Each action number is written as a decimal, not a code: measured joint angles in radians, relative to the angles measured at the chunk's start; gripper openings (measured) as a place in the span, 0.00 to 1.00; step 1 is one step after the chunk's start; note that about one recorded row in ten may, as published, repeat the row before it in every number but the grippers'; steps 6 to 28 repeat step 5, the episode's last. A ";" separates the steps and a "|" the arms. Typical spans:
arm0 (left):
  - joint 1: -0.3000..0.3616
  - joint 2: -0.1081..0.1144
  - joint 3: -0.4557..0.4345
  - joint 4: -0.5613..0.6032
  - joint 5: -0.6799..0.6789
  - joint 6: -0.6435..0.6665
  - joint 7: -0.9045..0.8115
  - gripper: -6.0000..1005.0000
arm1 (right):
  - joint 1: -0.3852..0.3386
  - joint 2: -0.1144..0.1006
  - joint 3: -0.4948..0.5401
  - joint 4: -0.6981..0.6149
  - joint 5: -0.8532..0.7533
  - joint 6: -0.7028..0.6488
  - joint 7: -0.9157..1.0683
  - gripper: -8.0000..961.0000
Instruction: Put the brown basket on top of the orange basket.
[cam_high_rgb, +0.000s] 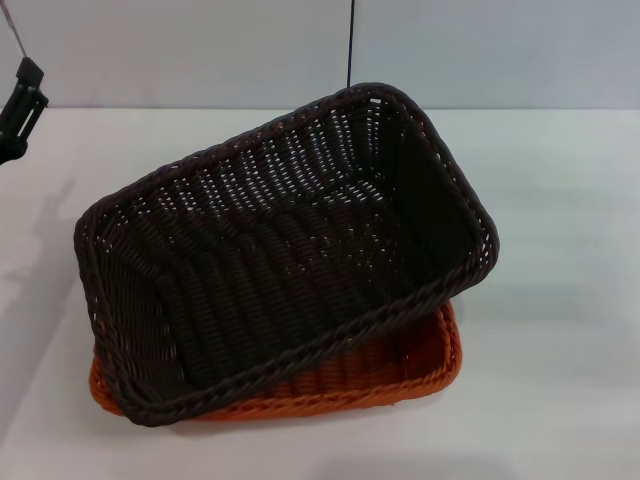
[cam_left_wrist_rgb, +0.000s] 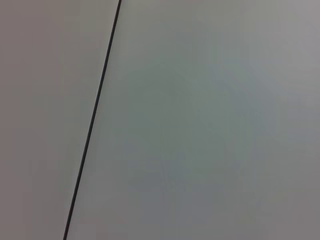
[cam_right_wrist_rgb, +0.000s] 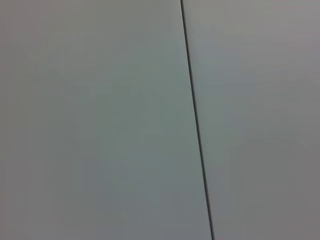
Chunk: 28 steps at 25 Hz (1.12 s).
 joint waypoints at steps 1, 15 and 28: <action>-0.005 0.000 0.000 0.000 0.001 -0.001 0.011 0.84 | 0.001 0.001 -0.005 0.005 0.000 -0.003 0.000 0.66; -0.009 0.000 0.000 0.000 0.002 -0.009 0.030 0.84 | 0.002 0.001 -0.010 0.000 0.000 -0.012 0.000 0.66; -0.009 0.000 0.000 0.000 0.002 -0.009 0.030 0.84 | 0.002 0.001 -0.010 0.000 0.000 -0.012 0.000 0.66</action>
